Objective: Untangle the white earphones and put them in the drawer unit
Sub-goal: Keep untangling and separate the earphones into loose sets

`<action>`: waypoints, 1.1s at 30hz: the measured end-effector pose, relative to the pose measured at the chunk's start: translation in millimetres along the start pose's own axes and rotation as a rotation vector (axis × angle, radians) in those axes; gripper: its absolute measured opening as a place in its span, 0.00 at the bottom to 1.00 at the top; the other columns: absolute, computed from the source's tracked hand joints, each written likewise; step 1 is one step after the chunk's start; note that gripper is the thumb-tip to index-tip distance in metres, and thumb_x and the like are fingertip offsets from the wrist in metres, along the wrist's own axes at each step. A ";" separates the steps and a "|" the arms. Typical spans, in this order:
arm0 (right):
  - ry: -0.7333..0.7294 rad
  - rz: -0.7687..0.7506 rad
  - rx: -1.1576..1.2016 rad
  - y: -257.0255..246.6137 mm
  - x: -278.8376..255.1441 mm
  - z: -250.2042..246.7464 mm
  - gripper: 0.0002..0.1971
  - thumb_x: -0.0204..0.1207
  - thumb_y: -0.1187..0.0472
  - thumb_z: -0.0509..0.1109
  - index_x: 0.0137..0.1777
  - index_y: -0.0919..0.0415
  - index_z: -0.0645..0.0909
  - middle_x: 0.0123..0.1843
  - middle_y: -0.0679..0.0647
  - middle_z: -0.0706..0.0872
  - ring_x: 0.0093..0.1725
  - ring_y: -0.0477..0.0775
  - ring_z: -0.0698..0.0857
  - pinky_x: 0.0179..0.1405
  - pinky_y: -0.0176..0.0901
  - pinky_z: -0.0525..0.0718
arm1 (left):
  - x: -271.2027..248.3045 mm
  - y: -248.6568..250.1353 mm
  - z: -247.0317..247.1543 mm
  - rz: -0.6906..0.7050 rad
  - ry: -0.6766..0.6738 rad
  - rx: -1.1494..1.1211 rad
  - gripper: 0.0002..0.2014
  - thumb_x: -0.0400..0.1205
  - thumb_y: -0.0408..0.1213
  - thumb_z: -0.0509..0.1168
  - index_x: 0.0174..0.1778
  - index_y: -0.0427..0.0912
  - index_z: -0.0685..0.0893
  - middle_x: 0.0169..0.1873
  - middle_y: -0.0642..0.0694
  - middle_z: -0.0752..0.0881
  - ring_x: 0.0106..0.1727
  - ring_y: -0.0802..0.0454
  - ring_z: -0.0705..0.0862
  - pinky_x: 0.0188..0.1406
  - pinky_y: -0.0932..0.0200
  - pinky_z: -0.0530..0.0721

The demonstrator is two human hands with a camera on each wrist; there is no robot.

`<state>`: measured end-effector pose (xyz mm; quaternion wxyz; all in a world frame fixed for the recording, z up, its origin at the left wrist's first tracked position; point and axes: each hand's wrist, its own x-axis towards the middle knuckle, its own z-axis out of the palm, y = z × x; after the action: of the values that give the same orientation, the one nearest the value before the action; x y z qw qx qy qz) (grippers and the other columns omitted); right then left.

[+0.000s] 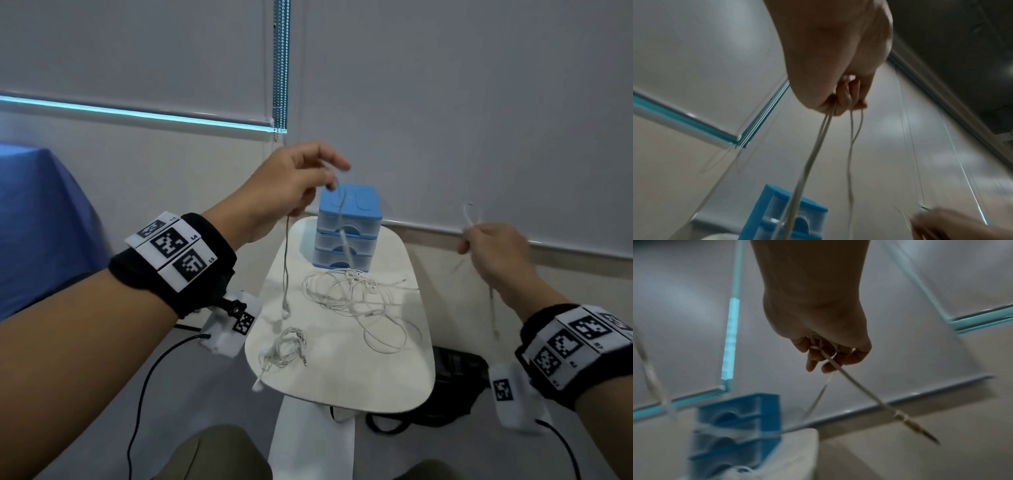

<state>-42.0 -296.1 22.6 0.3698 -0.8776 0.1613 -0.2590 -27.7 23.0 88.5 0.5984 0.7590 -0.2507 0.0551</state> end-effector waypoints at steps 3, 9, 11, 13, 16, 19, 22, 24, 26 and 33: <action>-0.045 0.177 -0.138 55.3 13.6 -9.6 0.12 0.79 0.60 0.64 0.44 0.63 0.89 0.40 0.62 0.89 0.44 0.68 0.86 0.46 0.55 0.83 | 1.9 11.6 1.1 0.179 0.034 -0.141 0.11 0.90 0.26 0.60 0.58 0.40 0.88 0.40 0.48 0.85 0.24 0.57 0.62 0.19 0.65 0.60; -0.360 0.400 -0.549 112.7 12.1 -13.7 0.16 0.79 0.62 0.68 0.65 0.66 0.75 0.54 0.62 0.87 0.60 0.70 0.84 0.60 0.58 0.81 | 1.5 38.6 10.8 0.227 -0.112 -0.172 0.12 0.91 0.28 0.59 0.59 0.41 0.89 0.42 0.49 0.88 0.25 0.55 0.61 0.20 0.66 0.60; -0.268 0.235 -0.510 89.7 1.1 -12.6 0.13 0.80 0.62 0.65 0.62 0.50 0.73 0.59 0.58 0.84 0.65 0.69 0.82 0.72 0.65 0.74 | -1.3 44.7 16.4 0.235 -0.152 -0.160 0.12 0.91 0.28 0.59 0.58 0.40 0.89 0.42 0.49 0.88 0.26 0.53 0.59 0.22 0.63 0.58; -0.244 0.024 -0.044 47.3 -16.7 -10.8 0.12 0.80 0.67 0.64 0.58 0.51 0.80 0.59 0.60 0.89 0.59 0.65 0.84 0.64 0.58 0.78 | -3.3 48.8 22.5 0.243 -0.182 -0.148 0.12 0.91 0.27 0.59 0.59 0.39 0.89 0.41 0.48 0.88 0.28 0.47 0.57 0.23 0.58 0.55; -0.760 -0.113 0.623 -28.6 -54.4 -12.6 0.20 0.86 0.51 0.60 0.66 0.64 0.85 0.63 0.66 0.90 0.69 0.66 0.85 0.69 0.60 0.75 | -5.6 52.2 29.5 0.238 -0.204 -0.085 0.12 0.91 0.26 0.60 0.59 0.37 0.89 0.41 0.46 0.88 0.26 0.51 0.61 0.22 0.59 0.56; -1.108 -0.178 0.677 -67.1 -73.9 -10.7 0.29 0.84 0.44 0.62 0.63 0.74 0.82 0.48 0.74 0.87 0.56 0.72 0.88 0.67 0.62 0.81 | -7.3 51.9 29.2 0.186 -0.176 -0.039 0.11 0.90 0.26 0.61 0.60 0.35 0.89 0.41 0.45 0.88 0.24 0.55 0.63 0.21 0.63 0.58; -1.013 -0.167 0.562 -77.0 -77.4 -1.8 0.17 0.89 0.54 0.65 0.46 0.69 0.82 0.28 0.59 0.68 0.28 0.58 0.74 0.40 0.53 0.84 | -10.7 44.8 13.6 0.060 -0.145 -0.037 0.11 0.88 0.26 0.64 0.63 0.38 0.88 0.35 0.48 0.84 0.25 0.54 0.61 0.22 0.61 0.56; -0.907 -0.105 0.538 -74.0 -73.2 0.0 0.18 0.91 0.55 0.61 0.40 0.63 0.79 0.27 0.53 0.59 0.26 0.52 0.60 0.26 0.42 0.72 | -16.2 31.8 0.9 -0.051 -0.192 0.033 0.13 0.84 0.28 0.71 0.64 0.41 0.87 0.31 0.50 0.78 0.27 0.54 0.62 0.22 0.62 0.57; -0.839 -0.103 0.522 -73.6 -68.3 -2.5 0.19 0.91 0.54 0.60 0.39 0.61 0.77 0.27 0.50 0.57 0.27 0.50 0.54 0.22 0.38 0.58 | -23.9 15.2 -7.4 -0.177 -0.295 0.188 0.18 0.80 0.32 0.77 0.65 0.45 0.86 0.32 0.46 0.74 0.27 0.56 0.64 0.21 0.63 0.61; -0.869 -0.226 0.323 -87.1 -71.6 6.5 0.17 0.91 0.56 0.62 0.40 0.61 0.78 0.26 0.48 0.62 0.25 0.48 0.57 0.22 0.37 0.55 | -30.6 -46.8 -3.8 -0.498 -0.634 0.780 0.10 0.85 0.48 0.73 0.55 0.47 0.88 0.43 0.47 0.94 0.28 0.49 0.69 0.22 0.61 0.66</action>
<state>-88.5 -199.7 58.5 0.5044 -0.8478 -0.1472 0.0716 -32.5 43.6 36.6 0.1635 0.9398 -0.1927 -0.2299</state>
